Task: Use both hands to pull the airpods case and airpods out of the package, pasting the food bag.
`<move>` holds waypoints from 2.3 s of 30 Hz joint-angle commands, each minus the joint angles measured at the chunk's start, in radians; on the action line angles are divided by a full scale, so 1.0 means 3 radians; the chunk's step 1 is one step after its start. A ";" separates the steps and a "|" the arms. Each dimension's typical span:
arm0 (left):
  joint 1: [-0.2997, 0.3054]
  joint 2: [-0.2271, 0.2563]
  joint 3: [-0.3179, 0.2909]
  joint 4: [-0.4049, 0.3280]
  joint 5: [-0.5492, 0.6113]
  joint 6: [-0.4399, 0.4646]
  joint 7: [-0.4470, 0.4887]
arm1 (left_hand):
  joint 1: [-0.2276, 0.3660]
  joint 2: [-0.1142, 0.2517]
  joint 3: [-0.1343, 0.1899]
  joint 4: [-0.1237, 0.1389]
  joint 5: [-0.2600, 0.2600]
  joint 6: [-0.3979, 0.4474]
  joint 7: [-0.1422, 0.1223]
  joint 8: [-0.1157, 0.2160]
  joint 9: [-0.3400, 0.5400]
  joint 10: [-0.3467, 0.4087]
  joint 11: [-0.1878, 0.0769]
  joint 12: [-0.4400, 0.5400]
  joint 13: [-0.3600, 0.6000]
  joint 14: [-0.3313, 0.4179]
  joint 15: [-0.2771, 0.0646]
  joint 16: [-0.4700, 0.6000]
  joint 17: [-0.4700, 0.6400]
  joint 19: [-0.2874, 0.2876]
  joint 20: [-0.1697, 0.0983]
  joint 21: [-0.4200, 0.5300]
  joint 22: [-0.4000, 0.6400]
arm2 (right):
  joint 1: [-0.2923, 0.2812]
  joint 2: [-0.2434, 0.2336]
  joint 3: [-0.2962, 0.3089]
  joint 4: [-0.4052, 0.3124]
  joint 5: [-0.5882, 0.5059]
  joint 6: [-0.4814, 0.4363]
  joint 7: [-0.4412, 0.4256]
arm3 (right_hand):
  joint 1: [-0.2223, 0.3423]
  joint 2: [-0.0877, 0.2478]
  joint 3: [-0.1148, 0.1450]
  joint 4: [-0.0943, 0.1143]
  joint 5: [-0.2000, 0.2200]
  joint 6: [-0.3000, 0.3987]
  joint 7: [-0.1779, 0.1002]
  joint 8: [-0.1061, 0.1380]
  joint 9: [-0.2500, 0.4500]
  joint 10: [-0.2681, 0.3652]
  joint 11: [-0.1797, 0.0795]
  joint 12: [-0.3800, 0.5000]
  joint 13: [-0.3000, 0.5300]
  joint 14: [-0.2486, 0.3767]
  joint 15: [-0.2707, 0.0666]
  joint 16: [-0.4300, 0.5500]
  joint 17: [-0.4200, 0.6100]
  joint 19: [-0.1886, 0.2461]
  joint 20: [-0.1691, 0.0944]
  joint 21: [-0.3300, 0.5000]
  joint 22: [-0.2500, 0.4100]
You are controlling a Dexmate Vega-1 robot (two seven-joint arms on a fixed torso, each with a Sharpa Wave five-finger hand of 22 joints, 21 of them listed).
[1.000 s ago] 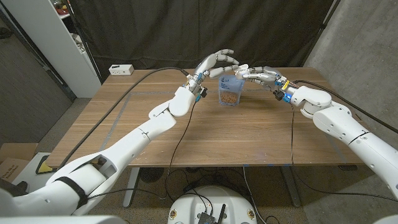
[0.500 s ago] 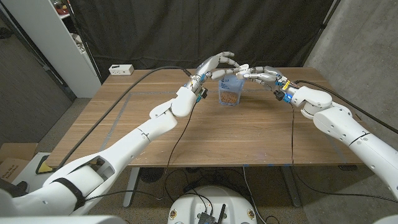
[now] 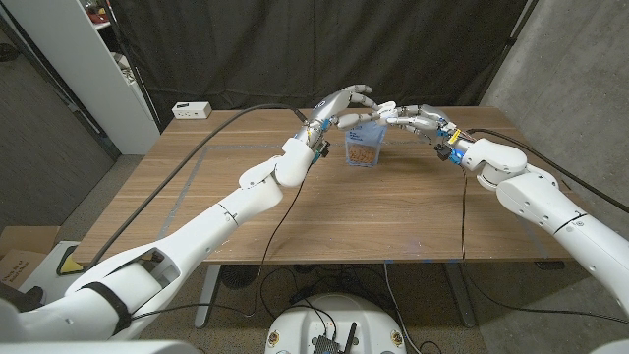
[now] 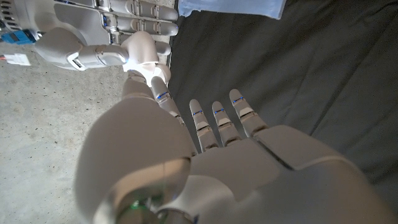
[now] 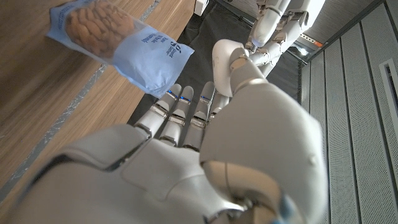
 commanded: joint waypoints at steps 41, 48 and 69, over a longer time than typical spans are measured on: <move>-0.0134 -0.0115 0.0093 0.0248 -0.0180 -0.0075 0.0094 | 0.0408 0.0233 0.0166 -0.0177 0.0093 0.0478 0.0158 0.0222 0.0069 0.0083 -0.0056 0.0018 -0.0015 0.0058 -0.0161 0.0013 0.0002 0.0037 0.0003 0.0025 0.0009 | 0.0058 0.0068 -0.0036 0.0121 -0.0109 0.0126 -0.0047 | 0.0093 0.0039 -0.0046 0.0014 -0.0102 0.0004 0.0025 0.0275 0.1617 -0.0027 0.0037 -0.0015 0.0029 -0.0050 -0.0212 0.0065 0.0046 -0.0024 -0.0022 0.0005 0.0000; -0.0131 -0.0128 0.0084 0.0289 -0.0232 -0.0166 0.0117 | 0.0440 0.0234 0.0182 -0.0188 0.0089 0.0475 0.0195 0.0239 0.0102 0.0110 -0.0075 0.0025 -0.0017 0.0067 -0.0167 0.0017 0.0007 0.0043 -0.0002 0.0030 0.0010 | 0.0060 0.0063 -0.0042 0.0121 -0.0127 0.0122 -0.0058 | 0.0098 0.0051 -0.0051 0.0018 -0.0106 -0.0007 0.0027 0.0263 0.1619 -0.0030 0.0035 -0.0019 0.0027 -0.0061 -0.0208 0.0068 0.0051 -0.0030 -0.0026 0.0004 0.0000; -0.0049 -0.0091 -0.0058 0.0212 -0.0447 -0.0341 0.0053 | 0.0453 0.0241 0.0196 -0.0168 0.0091 0.0443 0.0182 0.0282 0.0200 0.0137 -0.0082 0.0030 -0.0019 0.0105 -0.0197 0.0033 0.0020 0.0076 -0.0020 0.0054 0.0017 | 0.0097 0.0067 -0.0087 0.0126 -0.0277 0.0120 -0.0160 | 0.0075 0.0118 -0.0070 0.0056 -0.0085 -0.0062 -0.0036 0.0214 0.1618 -0.0072 -0.0001 -0.0043 0.0033 -0.0096 -0.0242 0.0092 0.0081 -0.0062 -0.0069 0.0002 0.0002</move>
